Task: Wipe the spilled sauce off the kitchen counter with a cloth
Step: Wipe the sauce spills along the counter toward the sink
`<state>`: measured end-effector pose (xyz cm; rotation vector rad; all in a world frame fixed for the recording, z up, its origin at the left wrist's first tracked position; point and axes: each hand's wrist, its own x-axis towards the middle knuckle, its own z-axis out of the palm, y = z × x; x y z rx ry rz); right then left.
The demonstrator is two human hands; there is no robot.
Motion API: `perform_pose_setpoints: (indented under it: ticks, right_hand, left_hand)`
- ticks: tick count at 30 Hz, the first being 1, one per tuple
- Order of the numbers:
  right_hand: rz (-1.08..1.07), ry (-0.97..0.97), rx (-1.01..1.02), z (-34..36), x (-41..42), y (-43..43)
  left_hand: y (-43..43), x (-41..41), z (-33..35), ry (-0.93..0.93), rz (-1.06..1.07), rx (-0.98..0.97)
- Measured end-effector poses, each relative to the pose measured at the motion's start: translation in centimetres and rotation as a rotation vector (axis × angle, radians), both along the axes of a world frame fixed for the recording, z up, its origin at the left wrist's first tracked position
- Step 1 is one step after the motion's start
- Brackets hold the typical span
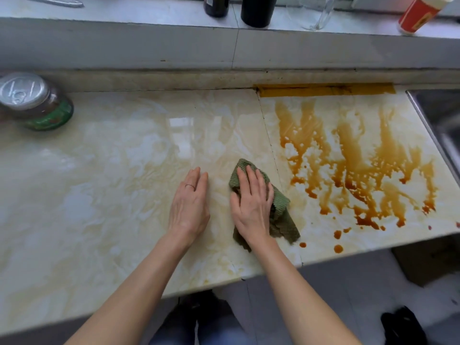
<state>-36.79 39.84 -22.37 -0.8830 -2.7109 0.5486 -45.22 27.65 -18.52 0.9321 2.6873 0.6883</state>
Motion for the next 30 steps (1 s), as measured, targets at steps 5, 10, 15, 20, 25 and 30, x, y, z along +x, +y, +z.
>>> perform_pose_setpoints:
  ticks: [5,10,15,20,25,30]
  right_hand:
    - [0.385,-0.06,0.12,-0.1,3.5,-1.9]
    - [0.19,0.037,0.059,-0.7,4.1,2.2]
    - [-0.139,0.196,-0.138,0.0,1.2,-2.0]
    - [0.286,0.089,-0.02,-0.1,3.4,-6.7]
    - [0.304,0.037,0.07,-0.3,6.9,-2.5]
    - [0.217,0.116,-0.064,0.1,6.0,-3.1]
  left_hand:
    - [-1.3,0.4,0.0,-0.012,-0.024,0.01]
    - [-2.3,0.8,-0.6,-0.001,-0.071,-0.036]
    - [-2.5,0.6,-0.8,-0.004,-0.075,-0.03]
    - [-2.6,0.2,-0.8,-0.055,-0.085,-0.039]
    - [-2.5,-0.1,-0.3,-0.105,-0.076,-0.054]
    - [-1.8,-0.4,0.1,-0.156,-0.008,0.002]
